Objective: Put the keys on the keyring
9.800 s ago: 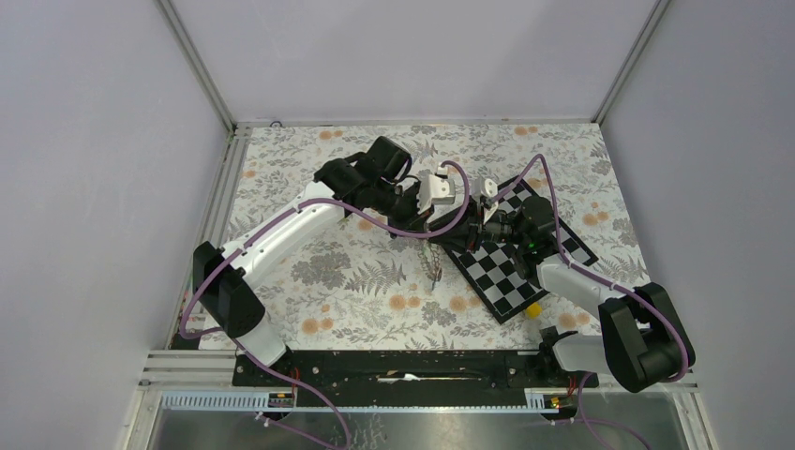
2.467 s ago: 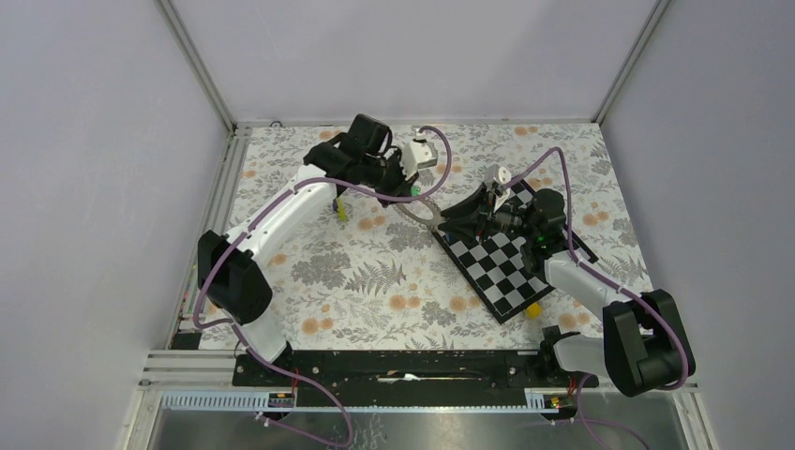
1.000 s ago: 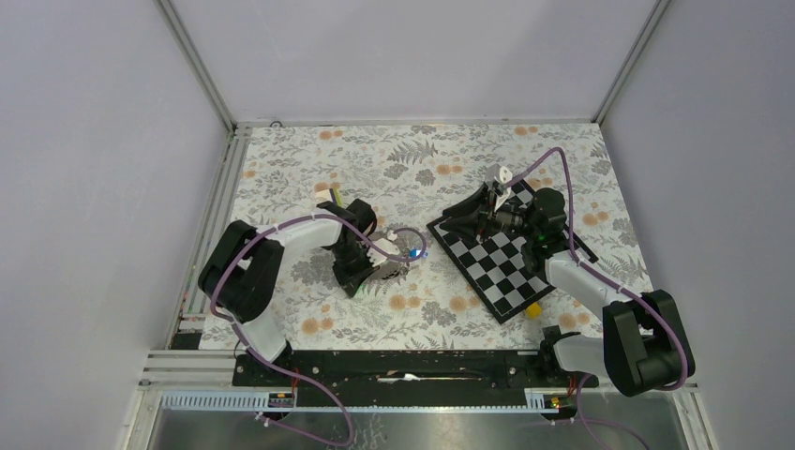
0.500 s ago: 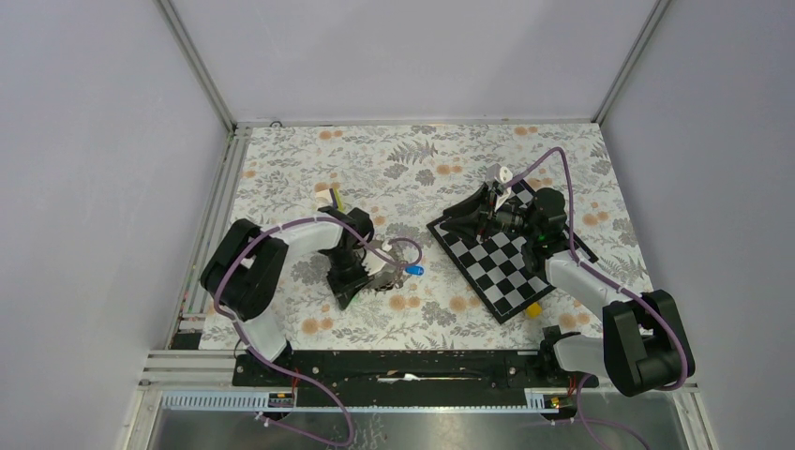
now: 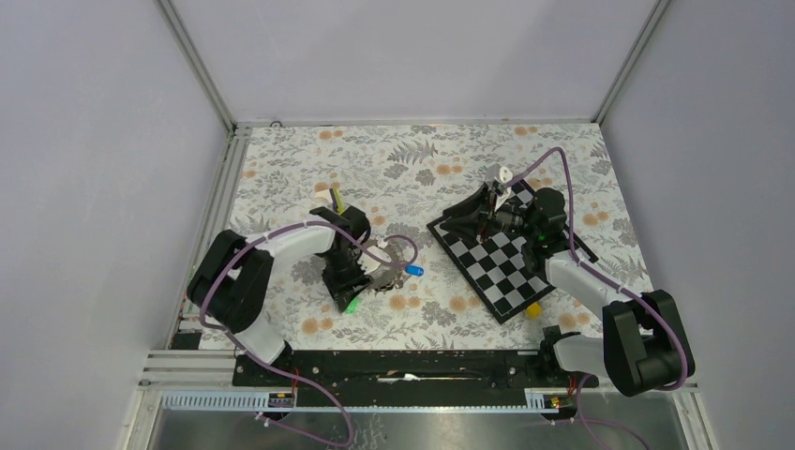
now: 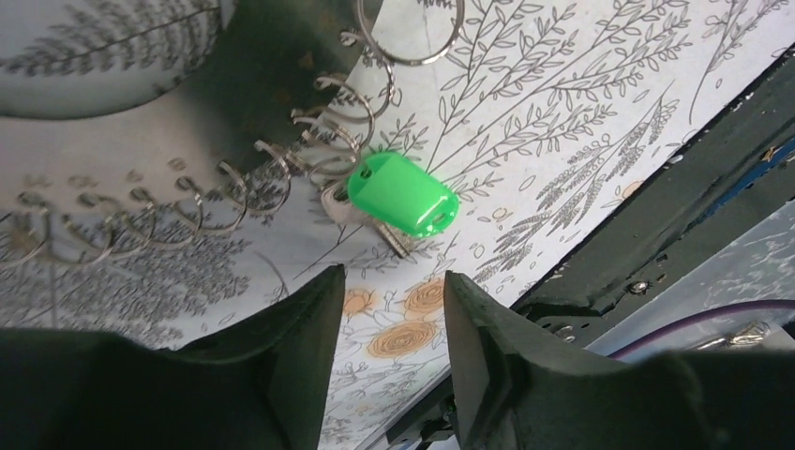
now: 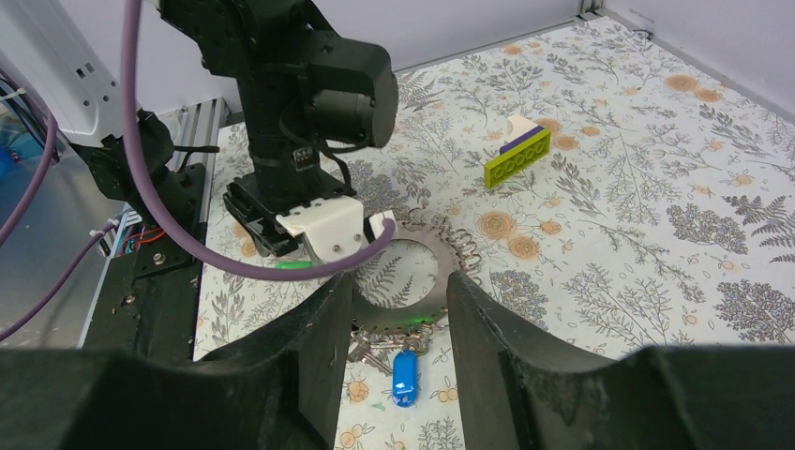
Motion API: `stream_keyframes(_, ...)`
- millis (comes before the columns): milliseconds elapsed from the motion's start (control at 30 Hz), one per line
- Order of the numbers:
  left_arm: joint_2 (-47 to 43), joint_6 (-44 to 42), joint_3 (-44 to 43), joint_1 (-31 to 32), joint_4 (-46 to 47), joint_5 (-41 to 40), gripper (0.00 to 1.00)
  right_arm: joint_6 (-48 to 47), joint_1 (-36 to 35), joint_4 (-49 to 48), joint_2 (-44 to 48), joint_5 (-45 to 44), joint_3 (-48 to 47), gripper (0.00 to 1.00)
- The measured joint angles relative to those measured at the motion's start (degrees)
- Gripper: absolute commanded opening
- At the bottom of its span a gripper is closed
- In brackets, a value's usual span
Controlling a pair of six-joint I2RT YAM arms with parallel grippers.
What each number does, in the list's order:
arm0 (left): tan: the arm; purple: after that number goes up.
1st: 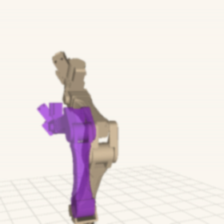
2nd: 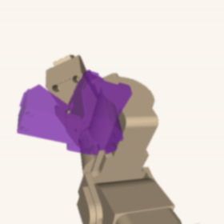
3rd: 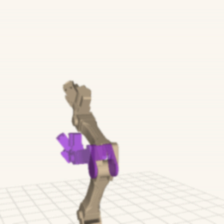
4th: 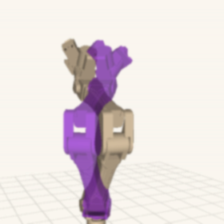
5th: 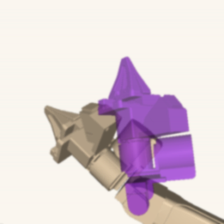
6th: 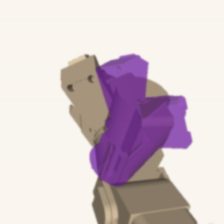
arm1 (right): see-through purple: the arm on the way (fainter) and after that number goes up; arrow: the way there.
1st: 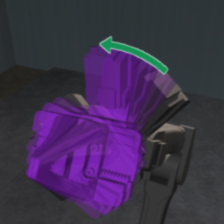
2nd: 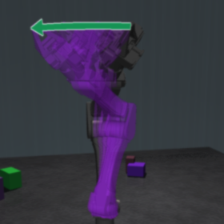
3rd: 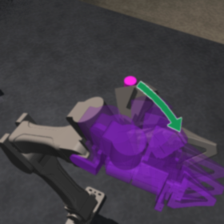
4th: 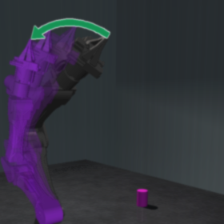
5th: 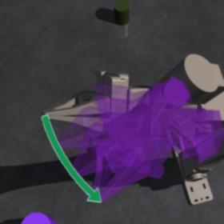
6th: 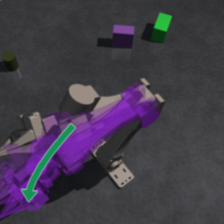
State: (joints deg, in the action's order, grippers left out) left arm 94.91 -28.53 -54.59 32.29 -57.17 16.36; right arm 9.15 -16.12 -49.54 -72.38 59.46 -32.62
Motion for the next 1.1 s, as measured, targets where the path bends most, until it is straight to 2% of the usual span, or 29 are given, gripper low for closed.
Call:
stream_keyframes(200,-5.1,0.4,-1.5,0.0,0.6,-0.8,0.54,0.0,0.0,0.0,0.0,0.0,0.0,0.49)
stream_keyframes(367,-5.1,1.5,-4.7,-0.1,5.4,-1.2,0.54,-0.3,0.0,0.1,0.3,0.0,0.0,0.49)
stream_keyframes(700,4.3,2.5,-11.5,-0.1,15.4,-4.1,0.51,-1.4,0.9,1.0,2.5,0.0,0.0,0.49)
stream_keyframes(1100,11.0,3.4,-14.3,-0.1,19.3,-4.3,0.46,-1.6,1.8,1.0,2.5,0.0,0.0,0.50)
